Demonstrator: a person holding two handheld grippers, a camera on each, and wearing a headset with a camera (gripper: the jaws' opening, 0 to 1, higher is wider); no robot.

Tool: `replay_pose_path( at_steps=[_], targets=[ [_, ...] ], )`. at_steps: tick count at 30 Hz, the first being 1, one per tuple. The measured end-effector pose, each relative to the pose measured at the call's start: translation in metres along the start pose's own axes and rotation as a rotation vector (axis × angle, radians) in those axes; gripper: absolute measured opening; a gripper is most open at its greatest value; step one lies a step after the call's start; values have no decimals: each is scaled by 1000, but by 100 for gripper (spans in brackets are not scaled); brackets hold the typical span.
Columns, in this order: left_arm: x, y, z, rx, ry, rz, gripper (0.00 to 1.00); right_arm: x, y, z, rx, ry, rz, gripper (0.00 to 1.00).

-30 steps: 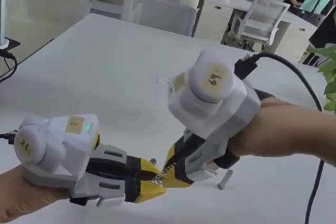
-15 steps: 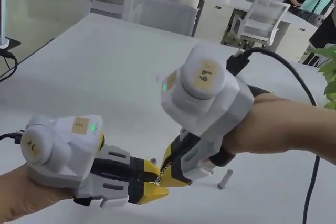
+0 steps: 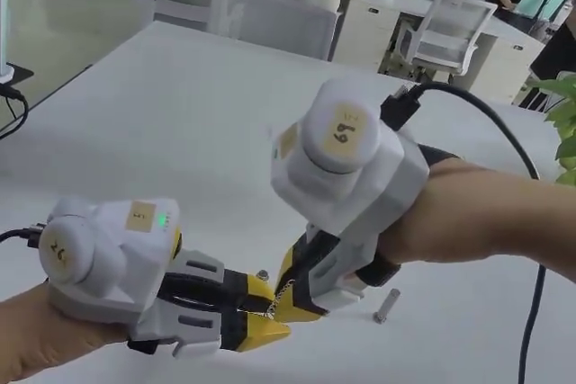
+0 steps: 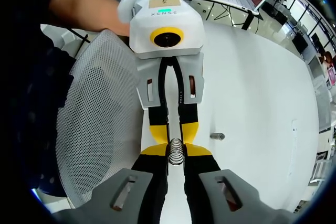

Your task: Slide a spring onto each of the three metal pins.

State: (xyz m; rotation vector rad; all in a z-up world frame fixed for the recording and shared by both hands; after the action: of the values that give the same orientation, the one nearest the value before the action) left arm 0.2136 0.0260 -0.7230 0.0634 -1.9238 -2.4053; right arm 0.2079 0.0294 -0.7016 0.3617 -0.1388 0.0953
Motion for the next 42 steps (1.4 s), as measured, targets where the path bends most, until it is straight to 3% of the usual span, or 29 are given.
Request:
replay_pose_path(
  at_steps=[4,17,31,42],
  targets=[
    [0,-1,0,-7,0,10,4,0,0,0,2,1,-2,7],
    [0,-8,8,-12,26,52,20,4,-4,2,3,-10,-10,7],
    [-7,-18,22,-1,115,90,44,12,-13,6,3,-31,-35,8],
    [-13,-22,27,-1,163,96,57,22,-27,13,-4,-55,-71,8]
  ],
)
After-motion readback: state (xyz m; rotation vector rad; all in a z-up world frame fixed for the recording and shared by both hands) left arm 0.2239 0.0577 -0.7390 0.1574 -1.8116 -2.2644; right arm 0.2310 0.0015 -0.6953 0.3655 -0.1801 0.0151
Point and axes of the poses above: the centre of the closed fingertips' face, and the gripper's own axes: z roughly backward along the fingers, x roughly to its right, y roughly out of its top, the point moved 2 cm from there along z, roughly backward along the fingers, and after that the axes turned 8 degrees about -y, right-handed, at the moved point
